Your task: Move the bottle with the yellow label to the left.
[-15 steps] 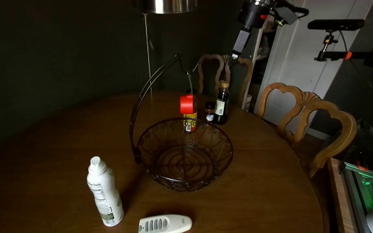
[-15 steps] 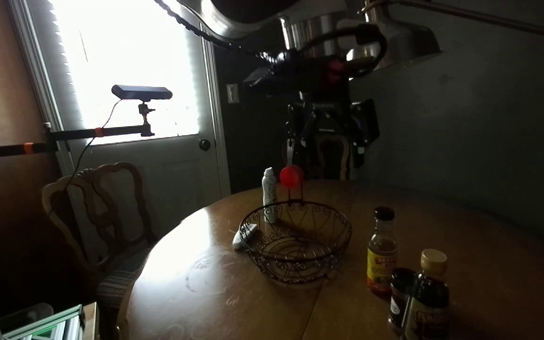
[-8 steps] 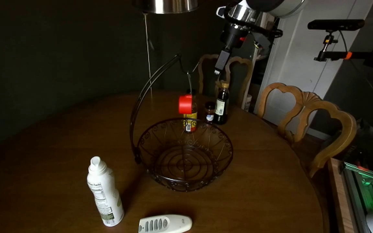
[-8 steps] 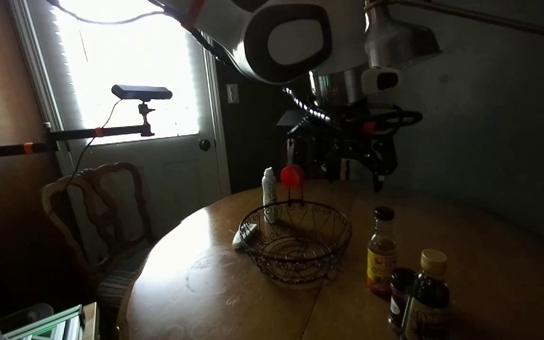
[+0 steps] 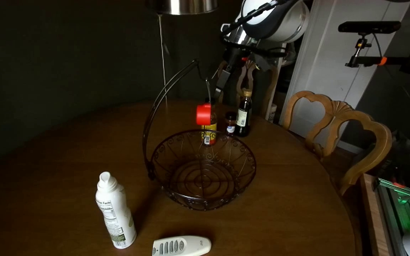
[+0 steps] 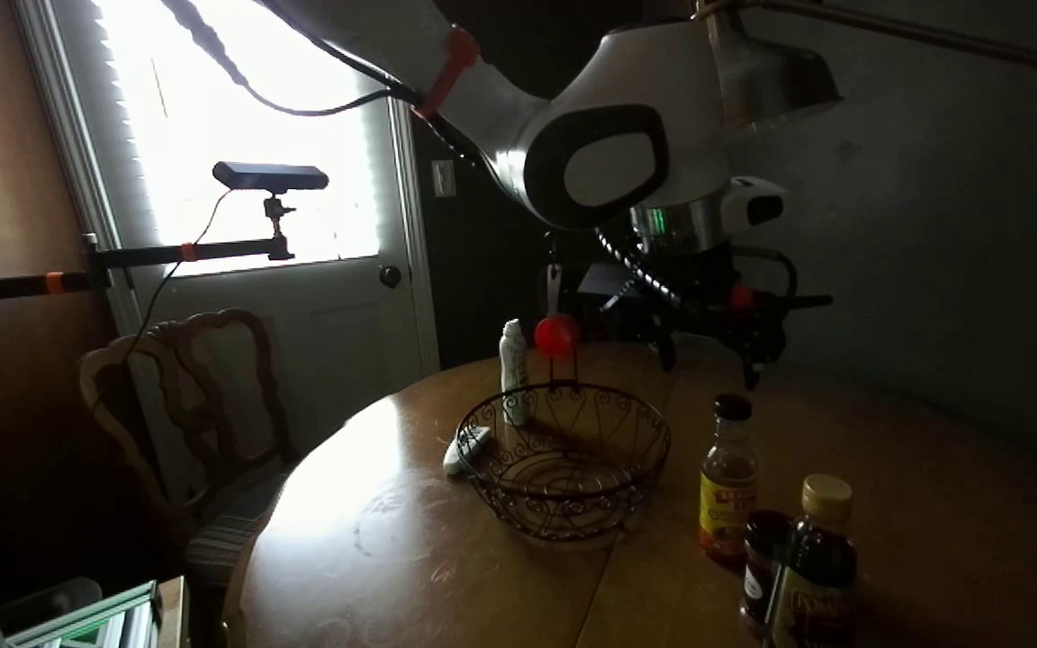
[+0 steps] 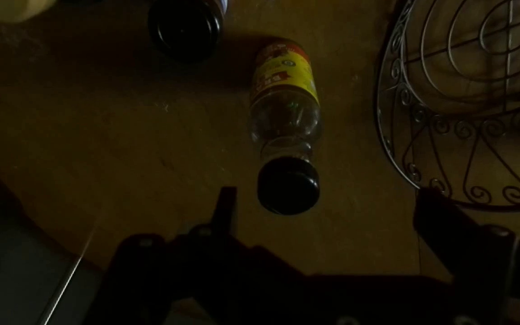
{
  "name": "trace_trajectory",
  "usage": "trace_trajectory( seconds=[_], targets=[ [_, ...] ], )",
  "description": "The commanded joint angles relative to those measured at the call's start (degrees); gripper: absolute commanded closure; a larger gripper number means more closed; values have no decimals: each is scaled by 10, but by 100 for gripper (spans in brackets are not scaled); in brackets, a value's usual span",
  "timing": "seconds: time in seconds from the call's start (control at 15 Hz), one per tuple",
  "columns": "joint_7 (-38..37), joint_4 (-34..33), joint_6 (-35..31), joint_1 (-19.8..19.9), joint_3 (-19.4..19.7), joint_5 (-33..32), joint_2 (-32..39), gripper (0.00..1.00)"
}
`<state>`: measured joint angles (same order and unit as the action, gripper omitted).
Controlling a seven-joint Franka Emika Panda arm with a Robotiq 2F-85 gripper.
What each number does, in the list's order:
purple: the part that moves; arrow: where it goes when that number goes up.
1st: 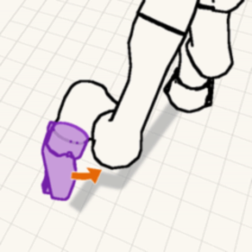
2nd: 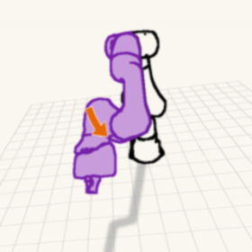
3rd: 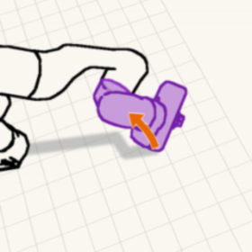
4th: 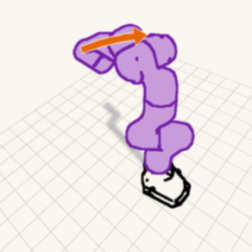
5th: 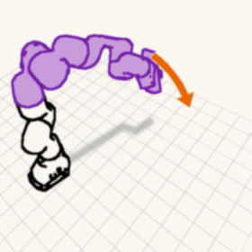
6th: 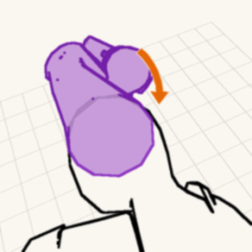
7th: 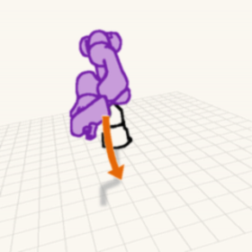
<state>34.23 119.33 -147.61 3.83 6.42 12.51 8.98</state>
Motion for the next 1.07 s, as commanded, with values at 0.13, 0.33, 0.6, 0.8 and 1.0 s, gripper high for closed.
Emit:
trace_trajectory(
  seconds=[0.13, 0.33, 0.6, 0.8, 1.0],
  targets=[
    [-3, -53, -32, 35, -40, 4, 75, 0],
    [-12, -68, -30, 46, -51, -3, 98, 0],
    [-19, -85, -27, 57, -60, -10, 117, 42],
    [-23, -91, -28, 62, -66, -12, 125, 65],
    [-47, -89, -17, 56, -59, -31, 117, 80]
  ],
)
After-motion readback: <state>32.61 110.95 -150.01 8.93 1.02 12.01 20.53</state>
